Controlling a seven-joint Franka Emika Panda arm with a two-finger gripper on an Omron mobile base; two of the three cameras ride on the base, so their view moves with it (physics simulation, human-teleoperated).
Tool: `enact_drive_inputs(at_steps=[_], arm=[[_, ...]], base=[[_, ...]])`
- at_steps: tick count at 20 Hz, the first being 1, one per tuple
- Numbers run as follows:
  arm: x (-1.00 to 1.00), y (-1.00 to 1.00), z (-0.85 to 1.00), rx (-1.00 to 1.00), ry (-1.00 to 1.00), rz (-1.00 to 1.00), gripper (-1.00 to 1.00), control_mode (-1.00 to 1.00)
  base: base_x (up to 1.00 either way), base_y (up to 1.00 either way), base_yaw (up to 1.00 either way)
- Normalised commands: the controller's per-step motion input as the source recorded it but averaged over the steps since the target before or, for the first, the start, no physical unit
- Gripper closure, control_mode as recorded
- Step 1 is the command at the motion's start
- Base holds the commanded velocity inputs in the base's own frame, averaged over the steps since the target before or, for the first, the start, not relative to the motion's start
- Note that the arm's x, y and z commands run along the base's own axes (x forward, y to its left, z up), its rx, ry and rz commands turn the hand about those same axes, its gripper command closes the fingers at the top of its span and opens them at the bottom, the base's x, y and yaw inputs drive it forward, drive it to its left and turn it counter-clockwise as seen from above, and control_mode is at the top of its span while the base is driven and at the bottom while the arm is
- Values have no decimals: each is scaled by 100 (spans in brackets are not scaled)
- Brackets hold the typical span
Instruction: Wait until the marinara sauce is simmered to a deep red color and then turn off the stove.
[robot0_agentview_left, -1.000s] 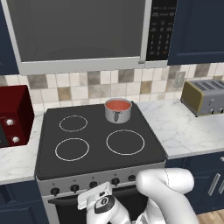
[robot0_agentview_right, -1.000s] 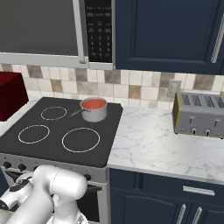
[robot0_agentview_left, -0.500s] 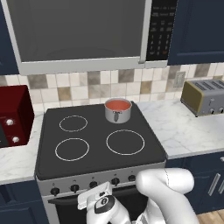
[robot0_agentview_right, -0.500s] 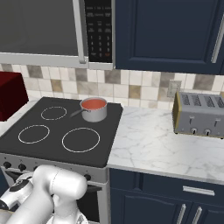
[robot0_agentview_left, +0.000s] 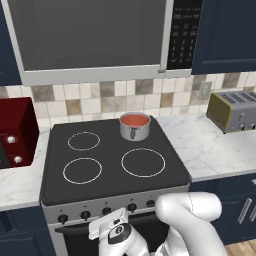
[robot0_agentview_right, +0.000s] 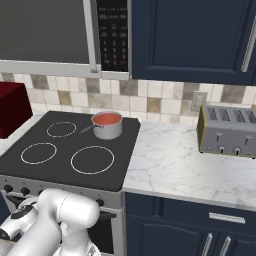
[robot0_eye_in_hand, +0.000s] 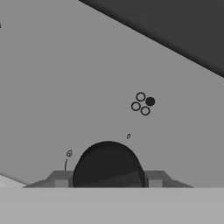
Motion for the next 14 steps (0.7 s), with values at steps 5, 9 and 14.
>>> enact_drive_inputs(at_steps=[5,9,14], arm=[[0,0,0,0,0,0,100,-100],[0,0,0,0,0,0,100,-100],[0,0,0,0,0,0,100,-100]], base=[[0,0,0],[0,0,0],[0,0,0]])
